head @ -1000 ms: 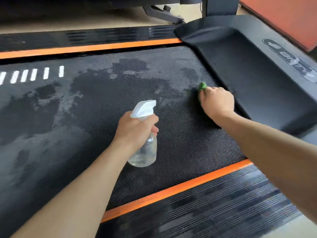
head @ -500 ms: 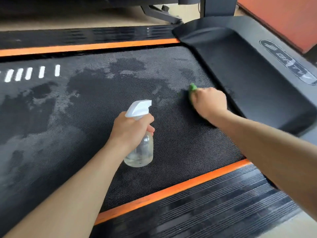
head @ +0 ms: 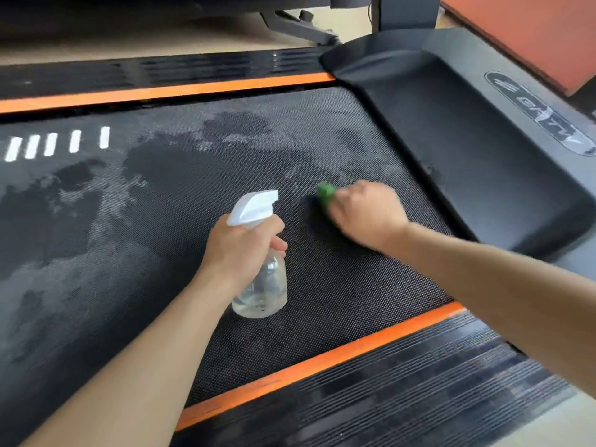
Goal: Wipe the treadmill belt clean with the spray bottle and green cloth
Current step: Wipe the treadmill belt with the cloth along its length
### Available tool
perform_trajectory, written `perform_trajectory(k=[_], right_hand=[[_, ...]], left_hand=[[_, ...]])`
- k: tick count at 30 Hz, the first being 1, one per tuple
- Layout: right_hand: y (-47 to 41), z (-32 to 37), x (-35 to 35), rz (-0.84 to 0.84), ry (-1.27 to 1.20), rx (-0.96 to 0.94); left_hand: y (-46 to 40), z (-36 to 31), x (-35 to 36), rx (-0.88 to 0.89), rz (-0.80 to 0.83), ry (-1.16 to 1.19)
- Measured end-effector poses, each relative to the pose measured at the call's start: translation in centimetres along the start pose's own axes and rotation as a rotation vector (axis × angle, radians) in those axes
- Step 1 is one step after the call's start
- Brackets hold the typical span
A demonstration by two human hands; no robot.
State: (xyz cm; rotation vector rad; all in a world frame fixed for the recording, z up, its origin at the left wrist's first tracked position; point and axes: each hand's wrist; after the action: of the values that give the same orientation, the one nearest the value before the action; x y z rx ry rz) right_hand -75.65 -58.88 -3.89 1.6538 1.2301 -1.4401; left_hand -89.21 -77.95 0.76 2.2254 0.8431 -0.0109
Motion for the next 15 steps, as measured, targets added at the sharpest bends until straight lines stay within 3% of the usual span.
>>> perform_trajectory(k=[2, 4, 6, 10, 13, 15], right_hand=[[-1.6, -2.7, -0.1, 0.029, -0.009, 0.359], [-2.4, -1.9, 0.4, 0.006, -0.053, 0.490], [-2.0, 1.3, -0.1, 0.040, -0.069, 0.392], [2.9, 7.6, -1.3, -0.008, -0.140, -0.014], [4.5, 5.9, -0.8, -0.005, -0.204, -0.263], [2.6, 2.6, 0.1, -0.006, -0.071, -0.206]], left_hand=[[-0.1, 0.1, -0.1, 0.005, 0.005, 0.005], [0.0, 0.2, 0.0, -0.002, 0.005, 0.015], [0.0, 0.1, 0.0, -0.013, 0.003, 0.020], [-0.2, 0.0, -0.2, -0.012, 0.006, 0.047], [-0.1, 0.3, -0.4, -0.011, 0.005, 0.064], [-0.1, 0.2, -0.4, -0.010, 0.008, 0.059]])
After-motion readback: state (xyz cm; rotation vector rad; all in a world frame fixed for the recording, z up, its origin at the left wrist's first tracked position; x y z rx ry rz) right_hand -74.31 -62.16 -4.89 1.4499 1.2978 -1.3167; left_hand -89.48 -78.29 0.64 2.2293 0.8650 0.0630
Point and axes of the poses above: each hand's wrist, its own y-axis away from the middle knuckle, its own x-axis out of the palm, z = x × y, and after that the axes turned 14 degrees about -x, right-handed
